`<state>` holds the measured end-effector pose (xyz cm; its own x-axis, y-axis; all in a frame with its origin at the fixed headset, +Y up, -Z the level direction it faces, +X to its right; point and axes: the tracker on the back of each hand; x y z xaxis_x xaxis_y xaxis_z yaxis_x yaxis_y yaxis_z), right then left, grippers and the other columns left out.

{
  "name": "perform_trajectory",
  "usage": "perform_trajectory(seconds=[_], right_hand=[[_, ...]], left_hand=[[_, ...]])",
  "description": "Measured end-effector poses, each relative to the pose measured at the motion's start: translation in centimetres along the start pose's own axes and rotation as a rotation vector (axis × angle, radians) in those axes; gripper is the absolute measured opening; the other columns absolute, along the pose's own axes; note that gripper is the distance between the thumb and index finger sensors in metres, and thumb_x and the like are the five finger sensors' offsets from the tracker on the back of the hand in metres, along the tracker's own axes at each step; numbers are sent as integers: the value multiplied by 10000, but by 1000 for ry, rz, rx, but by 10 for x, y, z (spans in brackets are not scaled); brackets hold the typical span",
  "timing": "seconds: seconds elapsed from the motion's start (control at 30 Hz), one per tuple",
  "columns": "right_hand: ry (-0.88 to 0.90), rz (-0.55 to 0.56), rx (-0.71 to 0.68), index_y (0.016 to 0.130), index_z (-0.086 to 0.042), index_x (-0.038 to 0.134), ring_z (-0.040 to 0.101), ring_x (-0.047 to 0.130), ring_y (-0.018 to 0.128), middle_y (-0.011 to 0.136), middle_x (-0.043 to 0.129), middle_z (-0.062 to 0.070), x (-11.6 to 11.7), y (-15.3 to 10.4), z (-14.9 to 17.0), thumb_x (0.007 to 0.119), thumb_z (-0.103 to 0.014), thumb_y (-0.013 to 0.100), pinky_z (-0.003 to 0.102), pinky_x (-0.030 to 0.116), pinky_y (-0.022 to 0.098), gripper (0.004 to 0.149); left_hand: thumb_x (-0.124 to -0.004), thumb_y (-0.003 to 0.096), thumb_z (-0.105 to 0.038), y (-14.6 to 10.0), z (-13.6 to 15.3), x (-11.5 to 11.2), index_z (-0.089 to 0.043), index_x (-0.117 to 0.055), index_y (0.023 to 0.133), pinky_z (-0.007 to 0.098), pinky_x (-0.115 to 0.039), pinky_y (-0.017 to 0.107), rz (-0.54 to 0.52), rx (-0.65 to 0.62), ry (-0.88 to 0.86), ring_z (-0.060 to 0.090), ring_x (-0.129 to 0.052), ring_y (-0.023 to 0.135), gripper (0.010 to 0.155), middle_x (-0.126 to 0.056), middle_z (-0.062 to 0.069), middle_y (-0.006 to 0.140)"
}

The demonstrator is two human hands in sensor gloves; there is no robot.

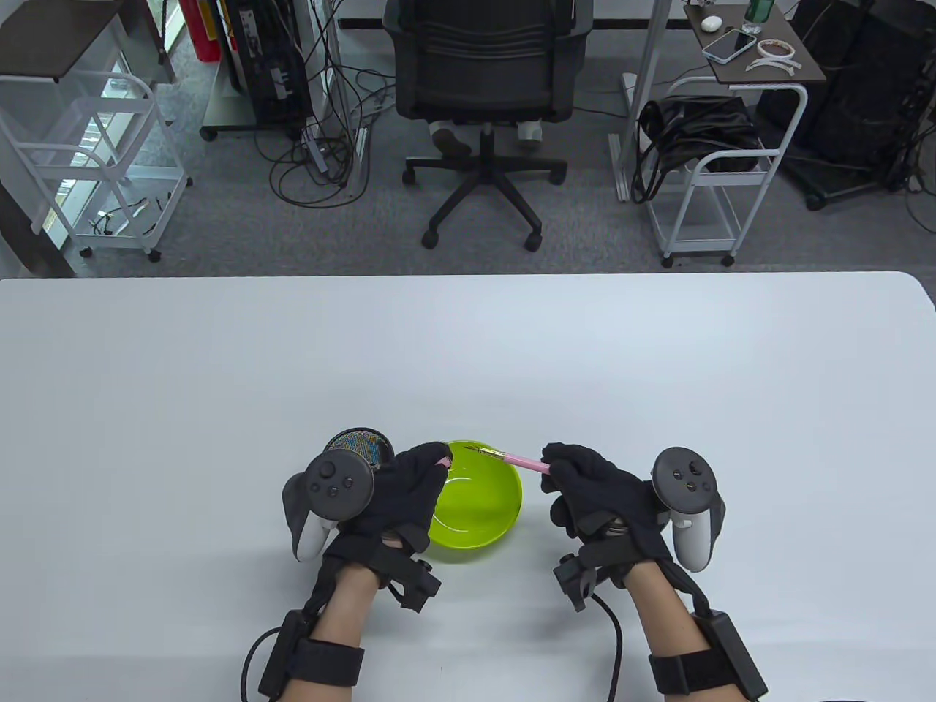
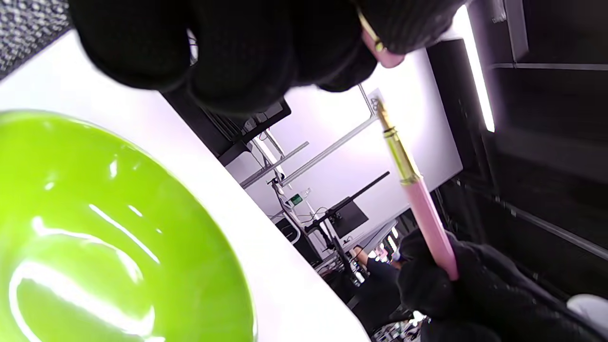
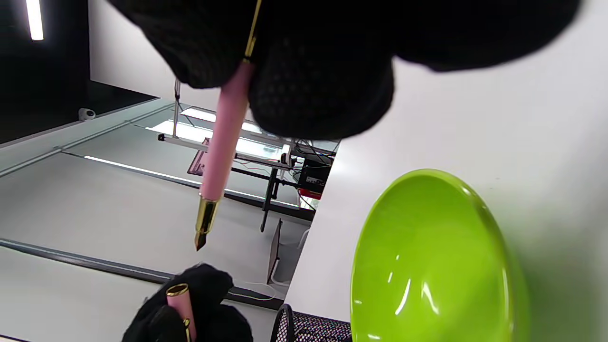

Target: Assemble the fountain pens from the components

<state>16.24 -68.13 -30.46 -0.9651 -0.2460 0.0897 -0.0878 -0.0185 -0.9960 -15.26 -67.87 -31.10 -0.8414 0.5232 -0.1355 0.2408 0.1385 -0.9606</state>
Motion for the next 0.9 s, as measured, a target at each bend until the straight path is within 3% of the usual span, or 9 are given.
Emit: perform_trajectory(seconds=[0.3,0.9], right_hand=[[-47,-25,-39,855,-162,850,165,994,251,672,939,117,5,-3,-5,772,-334,457,371,877,128,441],[-143,-139,-57,861,-167,848,180,996,282,694,930,124,20,-3,-6,772,-318,458,385,879,150,438]], left_hand=[[-611,545,-419,1,4,-1,-281,-669,1007,572,-637,603,23,8,4,239,-786,649,486,-723,100,812],[-699,533,-415,4,1,-12,-228,-766,960,585,-669,572,151,-57,66,253,-814,625,471,-769,99,780]])
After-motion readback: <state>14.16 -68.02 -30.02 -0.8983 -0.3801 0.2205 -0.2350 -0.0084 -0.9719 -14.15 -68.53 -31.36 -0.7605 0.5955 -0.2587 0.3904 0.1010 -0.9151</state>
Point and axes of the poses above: the tracker on the back of each hand, its own z axis roughly to the little-finger side, its own y axis roughly from the wrist to the fingertips, x = y × z
